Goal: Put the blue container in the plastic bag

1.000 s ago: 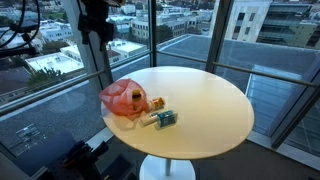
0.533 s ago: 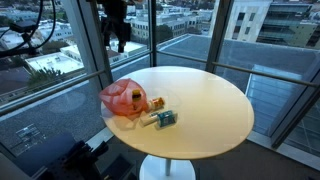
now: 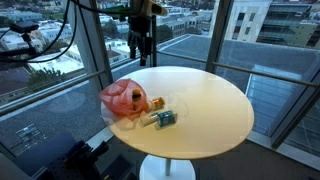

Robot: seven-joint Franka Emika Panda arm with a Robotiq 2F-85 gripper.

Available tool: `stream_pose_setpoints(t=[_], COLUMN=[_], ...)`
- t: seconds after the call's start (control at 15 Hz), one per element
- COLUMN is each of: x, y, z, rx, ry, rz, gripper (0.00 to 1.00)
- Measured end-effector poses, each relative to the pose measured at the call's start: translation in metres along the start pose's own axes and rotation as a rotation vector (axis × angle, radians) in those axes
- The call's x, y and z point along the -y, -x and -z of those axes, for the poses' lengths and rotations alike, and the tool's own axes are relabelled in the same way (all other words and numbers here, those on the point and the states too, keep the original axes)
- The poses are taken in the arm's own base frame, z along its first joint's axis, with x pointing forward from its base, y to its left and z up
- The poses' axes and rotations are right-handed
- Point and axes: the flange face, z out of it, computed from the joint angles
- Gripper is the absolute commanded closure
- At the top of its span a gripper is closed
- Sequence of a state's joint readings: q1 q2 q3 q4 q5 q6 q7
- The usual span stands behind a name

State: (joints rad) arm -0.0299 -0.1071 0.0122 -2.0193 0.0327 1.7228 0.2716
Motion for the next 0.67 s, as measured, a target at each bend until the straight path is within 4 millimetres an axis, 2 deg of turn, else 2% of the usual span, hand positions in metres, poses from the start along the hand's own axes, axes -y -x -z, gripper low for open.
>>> stream_pose_setpoints(t=[0.4, 0.67], x=[-0.034, -0.047], y=[-0.033, -0.04], z=[-0.031, -0.043], rx=[-0.056, -0.073], ry=[0.015, 0.027], rz=[-0.118, -0.165], gripper=[0.0, 0.0])
